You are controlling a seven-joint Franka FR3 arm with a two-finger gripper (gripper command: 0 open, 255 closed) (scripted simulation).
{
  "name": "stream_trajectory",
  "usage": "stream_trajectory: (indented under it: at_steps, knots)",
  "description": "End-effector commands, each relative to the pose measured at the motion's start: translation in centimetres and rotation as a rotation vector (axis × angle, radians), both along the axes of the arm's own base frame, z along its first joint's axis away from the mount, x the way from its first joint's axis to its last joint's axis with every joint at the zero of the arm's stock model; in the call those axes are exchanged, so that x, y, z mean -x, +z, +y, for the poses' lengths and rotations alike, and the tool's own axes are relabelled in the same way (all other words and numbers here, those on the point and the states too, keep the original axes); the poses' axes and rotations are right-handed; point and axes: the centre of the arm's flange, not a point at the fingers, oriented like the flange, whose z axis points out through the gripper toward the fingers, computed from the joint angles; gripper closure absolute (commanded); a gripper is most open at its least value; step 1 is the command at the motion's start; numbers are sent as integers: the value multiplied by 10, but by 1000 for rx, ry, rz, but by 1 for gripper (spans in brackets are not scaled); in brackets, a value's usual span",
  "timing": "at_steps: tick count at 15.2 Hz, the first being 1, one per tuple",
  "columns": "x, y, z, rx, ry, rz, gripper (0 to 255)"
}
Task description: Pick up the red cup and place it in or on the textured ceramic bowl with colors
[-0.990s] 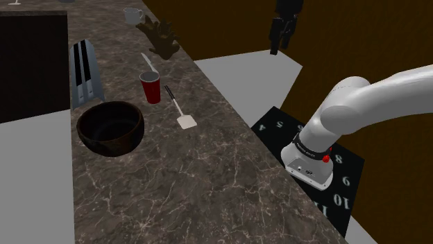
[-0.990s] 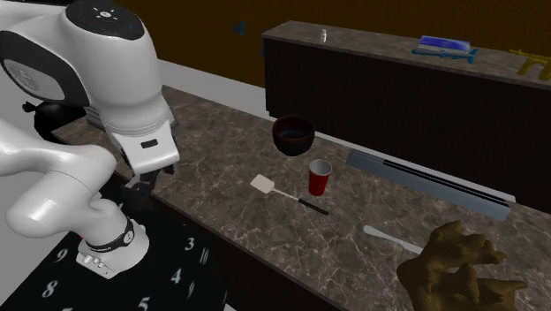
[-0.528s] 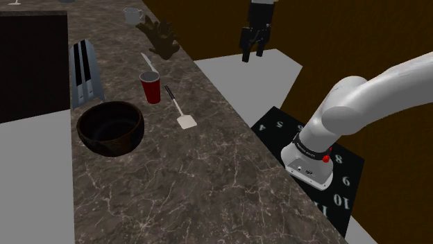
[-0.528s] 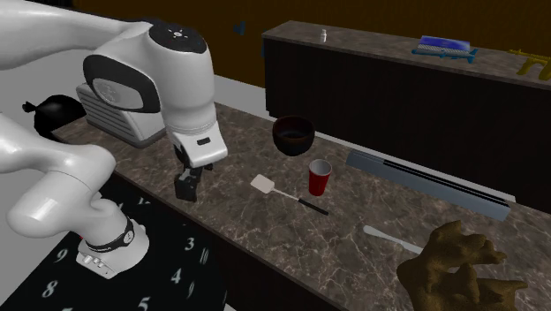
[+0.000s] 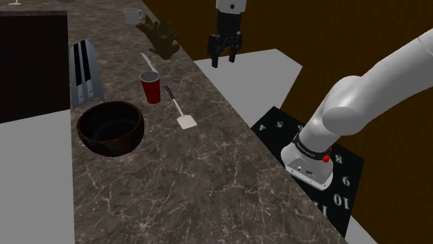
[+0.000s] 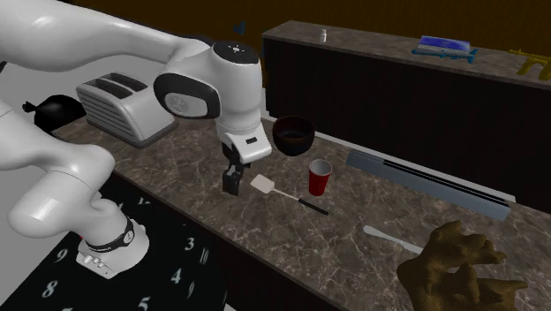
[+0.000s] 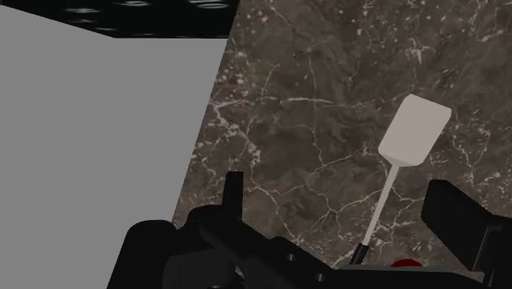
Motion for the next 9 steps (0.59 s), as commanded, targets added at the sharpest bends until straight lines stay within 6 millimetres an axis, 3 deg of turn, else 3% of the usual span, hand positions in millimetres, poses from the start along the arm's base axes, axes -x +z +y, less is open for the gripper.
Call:
stream_trajectory:
  at_steps: [1, 9]
  knots:
    - [-16, -8, 18, -3, -13, -14, 0]
    - [-88, -38, 77, -7, -64, -65, 0]
